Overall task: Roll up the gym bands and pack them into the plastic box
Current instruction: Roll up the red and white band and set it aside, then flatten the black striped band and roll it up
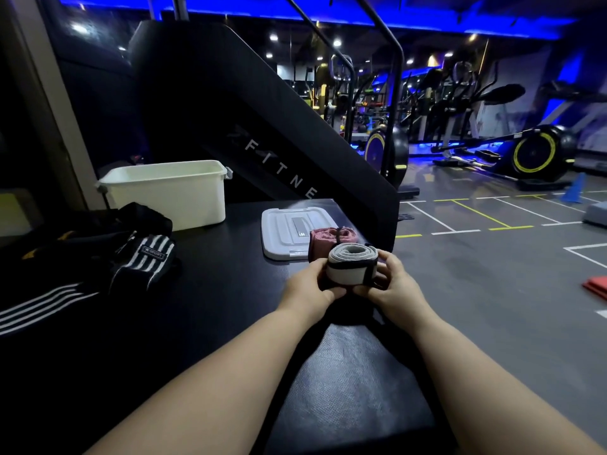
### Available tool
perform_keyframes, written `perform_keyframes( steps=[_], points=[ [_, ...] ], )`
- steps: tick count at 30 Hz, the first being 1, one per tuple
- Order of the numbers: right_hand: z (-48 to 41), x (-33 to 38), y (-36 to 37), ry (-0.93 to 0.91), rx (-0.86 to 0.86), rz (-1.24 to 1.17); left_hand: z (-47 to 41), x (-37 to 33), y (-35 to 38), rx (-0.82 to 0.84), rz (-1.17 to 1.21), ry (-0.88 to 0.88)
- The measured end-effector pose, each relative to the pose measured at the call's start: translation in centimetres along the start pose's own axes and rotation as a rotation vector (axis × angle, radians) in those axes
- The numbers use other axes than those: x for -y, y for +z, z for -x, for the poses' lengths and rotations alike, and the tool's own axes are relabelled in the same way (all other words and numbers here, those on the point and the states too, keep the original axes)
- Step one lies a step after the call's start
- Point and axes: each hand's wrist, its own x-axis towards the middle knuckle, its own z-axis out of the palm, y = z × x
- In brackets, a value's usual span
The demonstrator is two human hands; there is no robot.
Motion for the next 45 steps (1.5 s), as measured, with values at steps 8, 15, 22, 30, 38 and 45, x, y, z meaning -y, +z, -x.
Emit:
perform_keyframes(
  steps=[8, 15, 22, 30, 38, 45],
  points=[
    [1.6, 1.7, -0.1, -0.073, -0.292, 0.176, 0.7, 0.2, -1.3, 0.016, -0.010, -0.088],
    [4.1, 6.2, 3.0, -0.215, -0.316, 0.184, 2.7, 1.4, -5.1, -0.004, -0.072, -0.125],
    [3.4, 9.9, 11.3, -0.214, -0.069, 0.172, 4.8, 5.0, -12.2, -0.205, -0.116, -0.212],
    [1.3, 13.3, 21.3, -0.101, 0.195, 0.152, 6.3, 10.0, -20.4, -0.554, -0.294, -0.275],
    [0.1, 14.8, 27.4, -0.131, 0.374, 0.242, 5.9, 13.2, -22.6, -0.576, -0.144, -0.420],
    [-0.6, 13.4, 28.9, -0.236, 0.426, 0.282, 5.8, 14.1, -23.0, -0.580, 0.104, -0.327]
  ],
)
